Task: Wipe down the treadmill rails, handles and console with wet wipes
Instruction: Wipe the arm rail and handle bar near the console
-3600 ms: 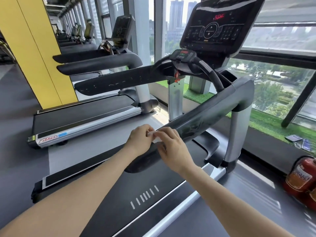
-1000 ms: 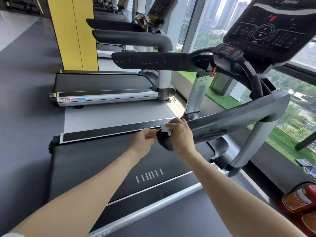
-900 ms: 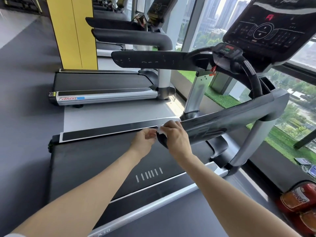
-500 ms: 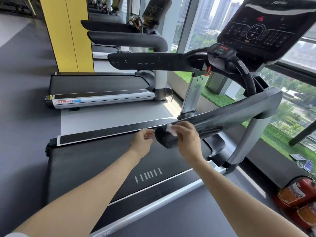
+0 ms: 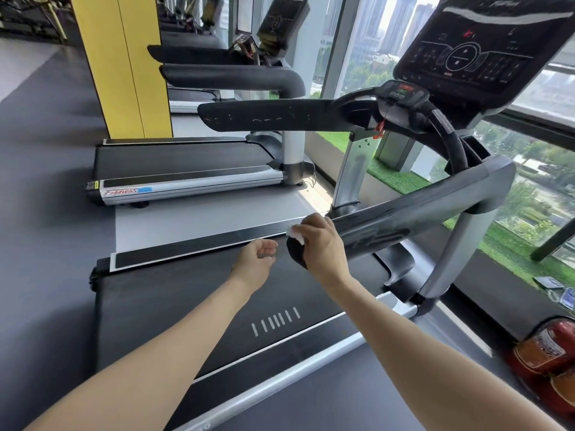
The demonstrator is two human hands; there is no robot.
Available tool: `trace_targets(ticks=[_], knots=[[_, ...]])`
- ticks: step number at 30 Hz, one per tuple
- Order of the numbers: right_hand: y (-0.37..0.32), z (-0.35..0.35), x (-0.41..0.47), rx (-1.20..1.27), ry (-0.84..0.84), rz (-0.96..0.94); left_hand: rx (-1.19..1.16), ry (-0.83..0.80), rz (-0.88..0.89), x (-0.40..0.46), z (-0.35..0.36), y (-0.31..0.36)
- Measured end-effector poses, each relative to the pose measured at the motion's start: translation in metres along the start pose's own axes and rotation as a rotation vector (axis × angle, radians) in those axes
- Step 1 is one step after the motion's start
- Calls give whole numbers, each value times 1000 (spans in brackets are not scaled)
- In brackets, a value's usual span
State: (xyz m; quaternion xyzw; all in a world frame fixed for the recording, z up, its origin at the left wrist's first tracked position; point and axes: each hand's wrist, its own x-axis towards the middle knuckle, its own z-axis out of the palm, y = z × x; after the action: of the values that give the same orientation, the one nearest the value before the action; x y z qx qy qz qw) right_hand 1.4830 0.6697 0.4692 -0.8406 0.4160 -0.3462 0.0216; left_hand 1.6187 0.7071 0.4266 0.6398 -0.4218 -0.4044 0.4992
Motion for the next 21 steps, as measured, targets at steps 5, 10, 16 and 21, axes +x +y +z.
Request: trace_targets(ticks=[5,10,16,21], knots=[[11,11,-7,-197,-100,-226,8,5,-7,2,1,-3],[15,15,-19,-396,-5,-401,2,-24,-10,-3,7,-5],[31,29,-47,-362,-180,-273,95,-19,17,-14,3,-11],[18,1,-55,-296,-274,-278,132,-30,-18,-16,-8,-20]])
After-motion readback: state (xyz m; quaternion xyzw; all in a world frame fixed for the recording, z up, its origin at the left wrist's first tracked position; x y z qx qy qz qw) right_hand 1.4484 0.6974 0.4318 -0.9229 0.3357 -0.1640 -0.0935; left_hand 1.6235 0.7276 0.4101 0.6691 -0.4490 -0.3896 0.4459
